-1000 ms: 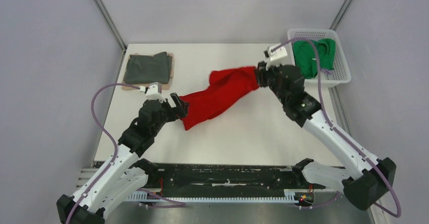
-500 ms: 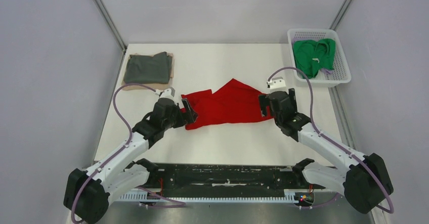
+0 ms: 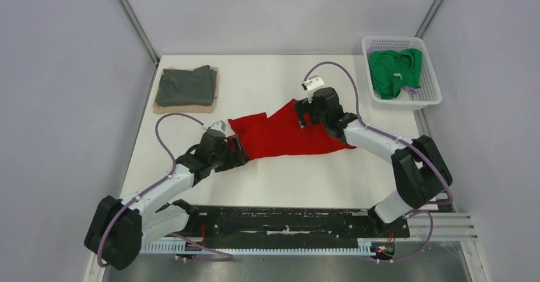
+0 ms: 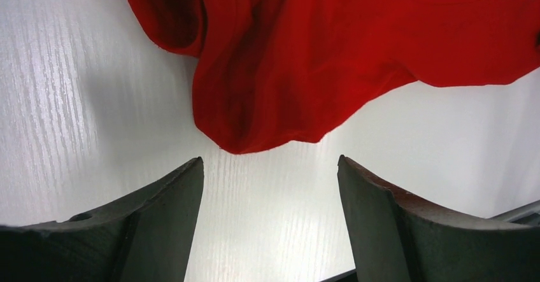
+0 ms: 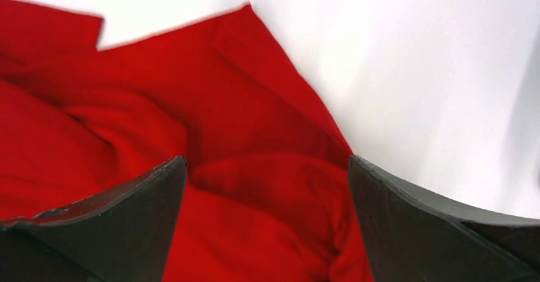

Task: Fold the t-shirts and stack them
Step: Flatten out the tshirt

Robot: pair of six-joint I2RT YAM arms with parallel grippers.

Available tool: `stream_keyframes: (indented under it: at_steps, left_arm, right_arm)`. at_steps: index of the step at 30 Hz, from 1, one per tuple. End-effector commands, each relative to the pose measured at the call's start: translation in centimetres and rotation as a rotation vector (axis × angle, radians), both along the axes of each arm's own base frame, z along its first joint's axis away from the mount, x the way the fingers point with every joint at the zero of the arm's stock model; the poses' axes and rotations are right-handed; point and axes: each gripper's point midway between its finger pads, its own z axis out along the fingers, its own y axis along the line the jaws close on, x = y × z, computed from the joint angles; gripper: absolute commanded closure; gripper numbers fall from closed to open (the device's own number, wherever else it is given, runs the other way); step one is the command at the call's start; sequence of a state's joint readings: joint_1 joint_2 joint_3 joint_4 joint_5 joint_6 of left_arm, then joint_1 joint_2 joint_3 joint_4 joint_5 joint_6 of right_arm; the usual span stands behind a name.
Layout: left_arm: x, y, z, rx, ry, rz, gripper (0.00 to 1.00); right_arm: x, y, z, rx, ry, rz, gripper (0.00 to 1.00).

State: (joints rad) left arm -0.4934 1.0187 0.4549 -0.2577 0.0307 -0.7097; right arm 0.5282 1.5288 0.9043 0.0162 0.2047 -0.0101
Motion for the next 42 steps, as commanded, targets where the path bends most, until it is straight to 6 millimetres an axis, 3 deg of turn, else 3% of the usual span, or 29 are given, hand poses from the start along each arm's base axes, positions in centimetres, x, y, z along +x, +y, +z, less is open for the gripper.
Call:
stream_keyframes:
  at_steps: [1, 7, 12, 15, 19, 22, 24, 28, 31, 33, 36, 42]
  left_arm:
    - [2.2, -0.7, 0.4, 0.008, -0.049, 0.005, 0.22]
    - [3.5, -1.7, -1.4, 0.030, -0.005, -0.026, 0.37]
    - [4.3, -2.8, -2.4, 0.019, 0.026, -0.046, 0.70]
    - [4.8, -2.8, -2.6, 0.033, 0.027, -0.040, 0.98]
    - [5.2, -1.9, -1.8, 0.060, 0.004, 0.003, 0.98]
    - [5.4, -0.5, -0.5, 0.103, -0.025, 0.061, 0.98]
    - [5.3, 0.1, 0.7, 0.116, -0.048, 0.081, 0.98]
    - [5.3, 1.1, 3.9, 0.115, -0.125, 0.112, 0.98]
    - [5.6, 1.7, 7.6, 0.099, -0.216, 0.134, 0.98]
    - [5.7, 1.9, 11.3, 0.073, -0.300, 0.137, 0.98]
    - [5.7, 2.2, 17.3, 0.010, -0.429, 0.156, 0.98]
    - [2.9, 3.0, 31.2, -0.172, -0.736, 0.141, 0.98]
  right_arm:
    - [4.1, 2.8, 2.2, 0.051, -0.058, 0.032, 0.02]
    - [7.6, 5.2, -0.2, 0.062, 0.017, 0.078, 0.07]
    - [8.9, 5.3, -3.2, 0.060, 0.074, 0.105, 0.10]
    - [9.3, 5.1, -4.8, 0.048, 0.100, 0.116, 0.12]
    - [8.2, 5.2, -7.4, 0.046, 0.181, 0.132, 0.20]
    - [7.2, 4.7, -8.8, 0.046, 0.211, 0.110, 0.36]
    - [6.3, 4.5, -9.3, 0.053, 0.230, 0.109, 0.57]
    - [5.9, 4.4, -8.2, 0.092, 0.185, 0.094, 0.96]
    - [6.1, 4.2, -4.6, 0.127, 0.107, 0.075, 1.00]
    - [6.0, 4.1, -0.8, 0.162, 0.030, 0.081, 1.00]
    - [5.3, 3.1, 6.7, 0.215, -0.130, 0.065, 1.00]
    - [-0.6, 0.7, 20.7, 0.353, -0.402, 0.108, 1.00]
